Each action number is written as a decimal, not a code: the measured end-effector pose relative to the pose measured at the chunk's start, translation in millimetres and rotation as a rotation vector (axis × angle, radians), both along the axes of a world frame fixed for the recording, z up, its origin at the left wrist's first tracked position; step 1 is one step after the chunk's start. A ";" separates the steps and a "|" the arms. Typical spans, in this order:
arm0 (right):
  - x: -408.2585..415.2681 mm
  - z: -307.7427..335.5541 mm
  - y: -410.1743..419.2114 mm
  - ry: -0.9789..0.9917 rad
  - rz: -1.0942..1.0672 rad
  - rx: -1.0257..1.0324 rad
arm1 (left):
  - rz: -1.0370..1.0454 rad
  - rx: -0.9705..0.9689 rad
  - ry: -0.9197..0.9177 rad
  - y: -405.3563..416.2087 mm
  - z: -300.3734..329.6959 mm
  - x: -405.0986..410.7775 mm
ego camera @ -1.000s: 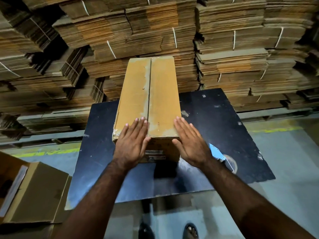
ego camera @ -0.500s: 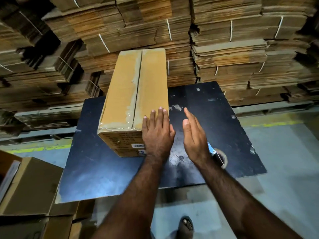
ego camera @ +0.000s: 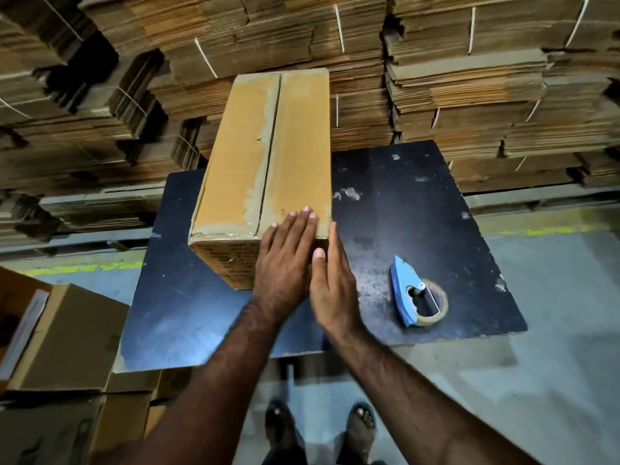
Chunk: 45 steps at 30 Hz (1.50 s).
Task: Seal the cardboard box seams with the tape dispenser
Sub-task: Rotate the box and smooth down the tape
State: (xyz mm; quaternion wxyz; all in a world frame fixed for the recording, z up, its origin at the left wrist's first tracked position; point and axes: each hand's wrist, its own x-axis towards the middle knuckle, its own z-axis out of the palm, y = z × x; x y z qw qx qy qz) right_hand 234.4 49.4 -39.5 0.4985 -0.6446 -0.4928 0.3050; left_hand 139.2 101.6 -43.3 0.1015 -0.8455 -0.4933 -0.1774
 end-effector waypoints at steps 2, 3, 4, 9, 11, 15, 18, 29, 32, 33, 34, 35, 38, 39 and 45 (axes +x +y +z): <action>1.2 -0.2 2.7 0.000 0.016 -0.056 | 0.006 0.005 -0.012 1.5 -0.1 0.4; 5.3 2.3 7.1 0.026 0.014 -0.113 | 0.009 -0.002 -0.008 1.8 0.1 0.1; 10.6 5.1 10.6 0.060 0.016 -0.175 | 0.007 -0.019 0.004 1.5 1.0 -0.8; 34.4 17.4 14.6 0.248 -0.015 -0.201 | -0.044 -0.144 0.063 1.7 12.2 -7.1; 31.8 24.0 21.2 0.297 -0.010 -0.116 | -0.039 -0.140 0.056 1.2 13.5 -7.5; 13.2 22.2 33.0 0.169 0.105 -0.092 | -0.004 -0.106 0.113 -0.5 4.6 -4.0; 11.3 -3.5 12.5 0.128 0.163 -0.149 | 0.025 -0.063 0.126 -0.3 0.3 -1.1; 15.8 3.0 34.8 0.351 0.081 -0.216 | 0.025 -0.123 0.179 -1.3 1.8 -2.9; 34.4 13.9 60.0 0.435 0.027 -0.492 | 0.019 -0.147 0.196 -3.7 7.0 -3.7; 39.1 17.7 60.7 0.445 -0.011 -0.496 | 0.014 -0.154 0.193 -5.0 8.1 -3.9; 38.7 19.5 57.2 0.477 -0.054 -0.454 | 0.010 -0.154 0.188 -5.3 8.6 -4.0; 33.6 20.0 51.4 0.532 -0.078 -0.381 | 0.010 -0.149 0.181 -4.8 8.0 -4.0; 2.6 5.0 22.0 0.563 -0.041 -0.217 | 0.014 -0.126 0.161 -3.0 5.8 -5.0; -3.4 -1.0 14.1 0.528 -0.010 -0.233 | 0.010 -0.121 0.160 -2.2 5.9 -5.1; 22.4 -4.3 -2.8 0.550 -0.018 -0.288 | -0.039 -0.185 0.184 -3.8 15.0 -7.6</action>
